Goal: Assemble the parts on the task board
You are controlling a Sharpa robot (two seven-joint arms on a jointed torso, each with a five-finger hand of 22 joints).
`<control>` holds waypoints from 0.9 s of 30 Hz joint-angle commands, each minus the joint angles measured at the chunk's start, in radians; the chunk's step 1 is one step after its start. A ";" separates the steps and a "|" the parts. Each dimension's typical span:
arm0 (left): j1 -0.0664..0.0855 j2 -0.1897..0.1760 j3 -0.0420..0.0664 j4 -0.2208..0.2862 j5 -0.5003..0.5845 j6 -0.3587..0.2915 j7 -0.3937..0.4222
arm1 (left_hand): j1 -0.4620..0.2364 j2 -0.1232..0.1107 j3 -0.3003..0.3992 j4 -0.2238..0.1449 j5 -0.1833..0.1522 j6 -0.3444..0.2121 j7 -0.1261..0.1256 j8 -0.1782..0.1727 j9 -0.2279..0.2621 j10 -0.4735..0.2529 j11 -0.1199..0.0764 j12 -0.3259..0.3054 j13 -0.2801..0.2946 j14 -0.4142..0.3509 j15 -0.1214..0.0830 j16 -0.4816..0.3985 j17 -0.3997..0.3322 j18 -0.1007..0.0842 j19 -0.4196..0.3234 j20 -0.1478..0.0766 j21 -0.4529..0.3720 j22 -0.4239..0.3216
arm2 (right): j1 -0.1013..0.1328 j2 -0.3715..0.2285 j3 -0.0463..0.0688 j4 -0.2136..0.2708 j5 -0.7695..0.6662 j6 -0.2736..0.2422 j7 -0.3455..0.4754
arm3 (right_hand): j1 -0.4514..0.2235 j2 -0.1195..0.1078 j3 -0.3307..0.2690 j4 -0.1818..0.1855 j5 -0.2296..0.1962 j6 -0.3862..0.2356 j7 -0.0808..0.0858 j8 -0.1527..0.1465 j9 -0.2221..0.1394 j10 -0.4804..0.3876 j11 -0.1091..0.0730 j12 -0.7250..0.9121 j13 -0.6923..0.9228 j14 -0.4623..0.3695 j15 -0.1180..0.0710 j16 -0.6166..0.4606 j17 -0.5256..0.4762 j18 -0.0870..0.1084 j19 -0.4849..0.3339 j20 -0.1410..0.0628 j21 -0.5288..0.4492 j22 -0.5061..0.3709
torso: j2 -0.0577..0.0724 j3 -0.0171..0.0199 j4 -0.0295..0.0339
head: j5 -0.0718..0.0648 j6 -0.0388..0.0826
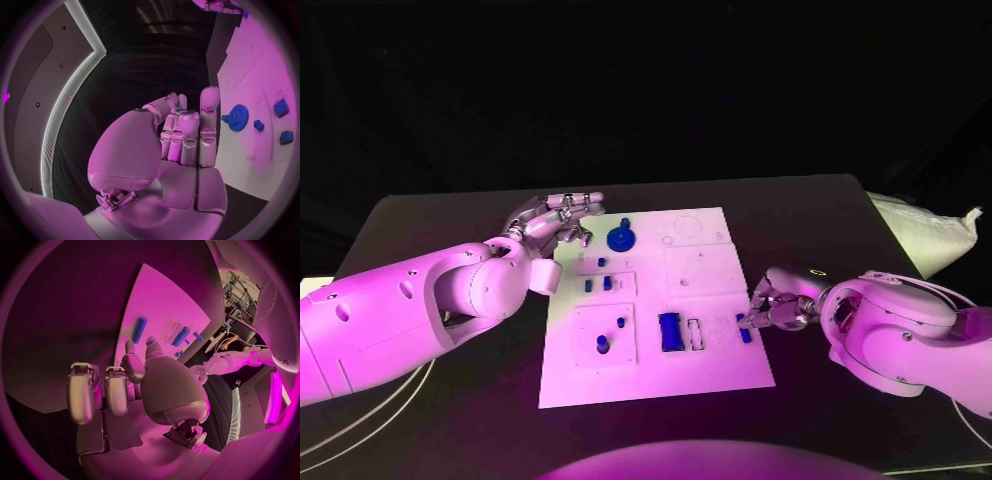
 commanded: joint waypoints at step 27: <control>-0.001 -0.003 0.001 0.005 -0.006 0.029 0.000 | -0.012 0.000 -0.005 0.003 0.006 -0.008 0.004 -0.008 -0.001 -0.009 0.004 0.008 0.001 -0.004 0.001 0.001 -0.001 0.013 -0.007 0.003 -0.009 -0.002 | -0.055 0.097 0.000 -0.036 -0.348 0.081 -0.014 | 0.141 0.009 0.095 -0.102 -0.199 0.012 0.003 -0.032 0.005 -0.004 -0.009 0.082 0.097 0.088 0.009 0.016 0.164 -0.012 0.025 0.010 0.011 0.072 | 0.000 -0.0019 -0.0016 | 0.008 -0.004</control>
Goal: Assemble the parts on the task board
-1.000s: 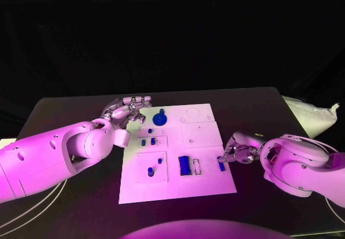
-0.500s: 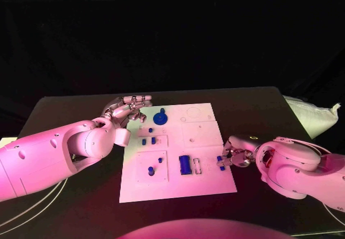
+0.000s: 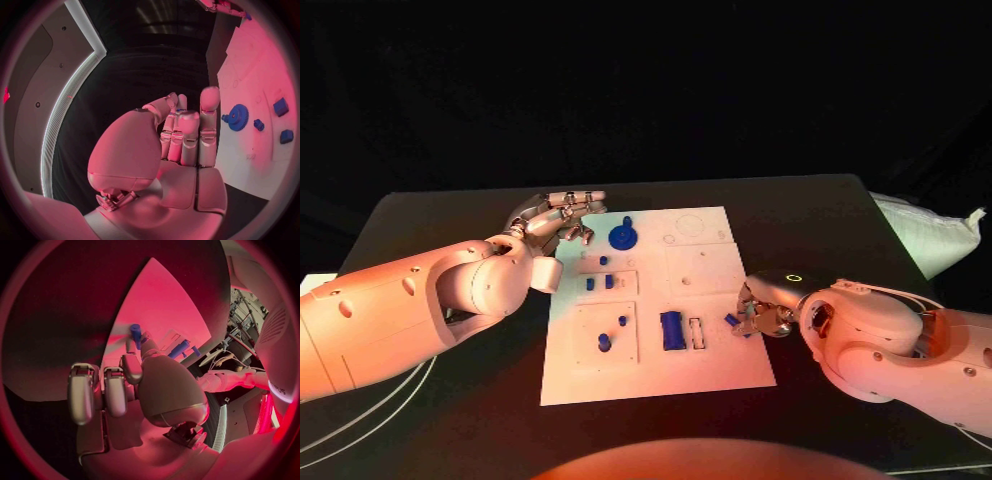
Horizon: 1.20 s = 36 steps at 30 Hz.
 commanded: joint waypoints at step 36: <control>-0.002 -0.002 0.001 0.002 -0.004 0.050 -0.013 | -0.019 -0.002 -0.009 0.005 0.005 -0.011 0.004 -0.006 -0.001 -0.012 0.003 0.004 0.001 -0.005 0.002 0.001 -0.002 0.013 -0.007 0.004 -0.007 -0.003 | -0.039 0.050 -0.002 -0.011 -0.054 -0.062 -0.012 | -0.018 -0.035 0.331 -0.046 0.212 0.024 0.013 -0.051 -0.030 -0.019 -0.005 0.017 0.073 0.087 0.007 0.000 0.164 -0.010 0.023 0.011 0.000 0.069 | 0.000 0.0006 0.0004 | 0.008 0.003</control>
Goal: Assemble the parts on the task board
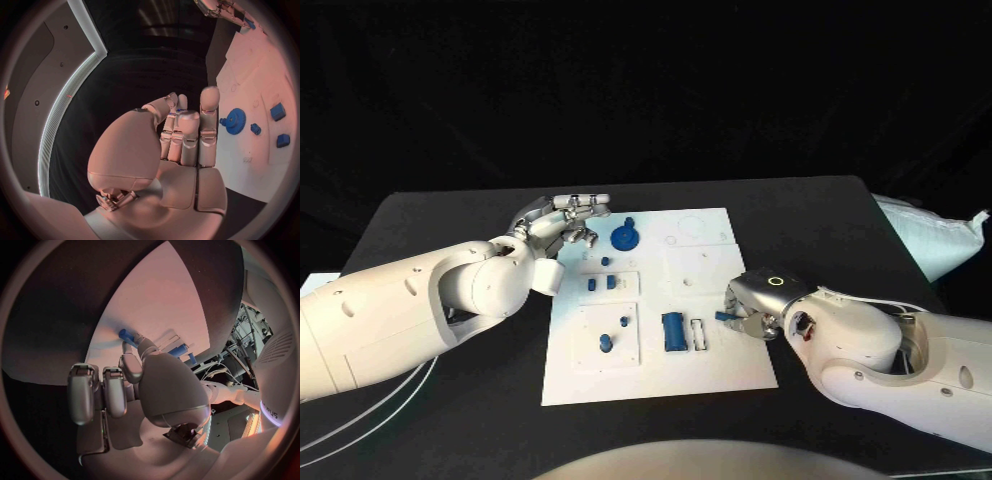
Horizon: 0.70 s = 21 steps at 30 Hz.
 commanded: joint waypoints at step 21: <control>-0.001 0.003 0.001 0.001 -0.006 0.018 0.000 | -0.011 0.001 -0.007 0.004 0.005 -0.007 -0.001 -0.007 -0.001 -0.009 -0.001 0.004 0.001 -0.005 0.003 0.001 -0.002 0.013 -0.004 0.001 -0.007 -0.002 | 0.026 -0.047 0.004 0.058 0.593 -0.210 0.050 | -0.187 -0.076 0.253 0.003 -0.077 0.010 0.000 -0.002 0.011 0.009 -0.006 0.009 0.129 0.085 -0.004 0.000 0.167 -0.011 0.024 0.005 0.000 0.071 | -0.001 -0.0015 0.0015 | 0.000 -0.002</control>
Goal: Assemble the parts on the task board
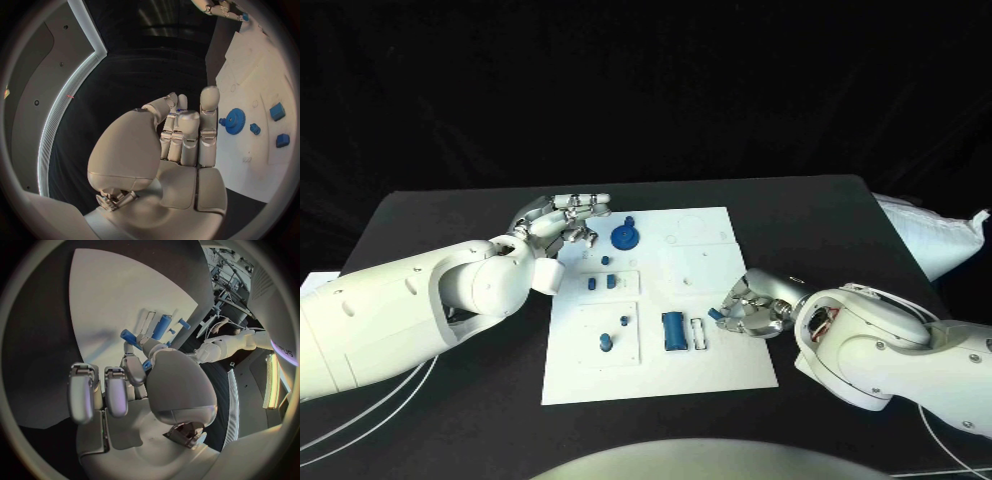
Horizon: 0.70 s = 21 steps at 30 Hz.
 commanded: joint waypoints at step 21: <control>0.000 0.003 0.001 0.005 -0.005 0.013 0.003 | -0.011 0.001 -0.004 0.001 0.005 -0.007 -0.001 -0.007 -0.001 -0.009 -0.001 0.004 0.001 -0.005 0.003 0.001 -0.001 0.013 -0.004 0.001 -0.003 -0.001 | -0.001 0.052 0.000 -0.033 0.121 0.095 0.011 | -0.103 -0.013 -0.040 0.046 0.095 0.036 -0.013 0.009 0.012 0.035 -0.010 0.031 0.022 0.088 -0.013 0.006 0.177 -0.015 0.035 -0.003 0.013 0.094 | 0.000 -0.0008 0.0000 | 0.003 -0.003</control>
